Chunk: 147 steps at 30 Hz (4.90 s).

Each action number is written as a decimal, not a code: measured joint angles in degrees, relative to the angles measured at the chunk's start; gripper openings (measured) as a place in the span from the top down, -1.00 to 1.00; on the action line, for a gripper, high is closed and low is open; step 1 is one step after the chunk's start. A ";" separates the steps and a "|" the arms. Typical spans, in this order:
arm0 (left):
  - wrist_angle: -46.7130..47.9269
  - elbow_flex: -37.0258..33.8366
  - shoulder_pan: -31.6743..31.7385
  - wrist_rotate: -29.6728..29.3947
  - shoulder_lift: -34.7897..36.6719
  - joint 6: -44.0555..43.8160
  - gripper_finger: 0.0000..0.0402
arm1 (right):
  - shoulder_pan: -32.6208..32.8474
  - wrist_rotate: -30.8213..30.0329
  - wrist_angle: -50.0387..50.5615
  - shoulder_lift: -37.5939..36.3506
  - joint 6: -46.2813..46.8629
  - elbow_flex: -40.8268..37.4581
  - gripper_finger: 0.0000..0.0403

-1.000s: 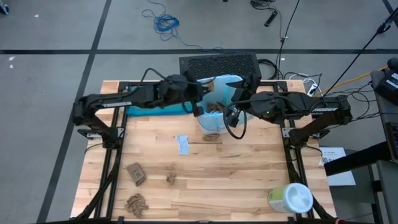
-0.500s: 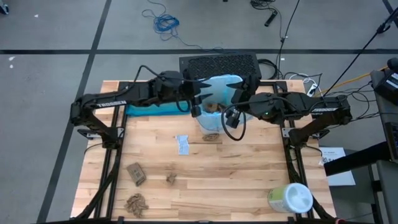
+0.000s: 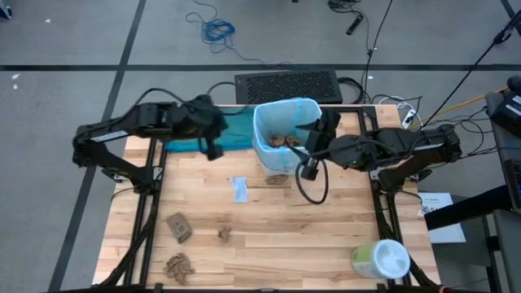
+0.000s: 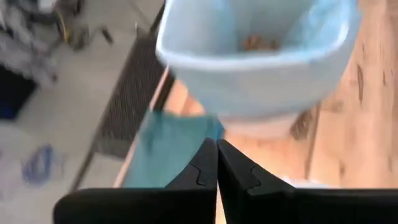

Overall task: Place trash/remove bag and relplace
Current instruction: Put the brown cup sleeve into the blue trash bin

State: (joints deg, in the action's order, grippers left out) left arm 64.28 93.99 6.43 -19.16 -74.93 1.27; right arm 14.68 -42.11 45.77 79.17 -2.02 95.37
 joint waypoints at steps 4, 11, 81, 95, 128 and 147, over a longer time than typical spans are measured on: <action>1.88 -4.66 -2.29 0.56 3.70 -6.23 0.99 | 1.93 0.26 0.73 0.01 -0.02 0.00 0.23; -1.20 -18.85 -6.20 1.00 9.77 -14.19 0.99 | 7.20 6.01 3.64 0.05 4.13 0.00 0.82; -5.62 -40.64 -34.89 39.75 -19.55 1.19 0.45 | 15.43 11.18 4.88 8.18 23.87 -6.76 1.00; -7.07 -40.65 -34.94 42.94 -19.55 1.17 0.45 | 15.45 15.50 2.98 8.18 23.45 -6.76 1.00; -14.66 -49.38 -42.14 44.51 -19.39 -11.33 0.64 | 15.45 16.67 2.91 8.18 23.85 -6.77 1.00; 5.81 -38.47 -42.48 37.60 -19.70 -6.72 1.00 | 15.45 16.63 2.89 8.20 23.53 -6.76 1.00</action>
State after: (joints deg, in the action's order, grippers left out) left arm 70.09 55.52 -36.05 18.44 -94.63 -5.45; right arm 30.13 -25.47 48.66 87.37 21.51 88.61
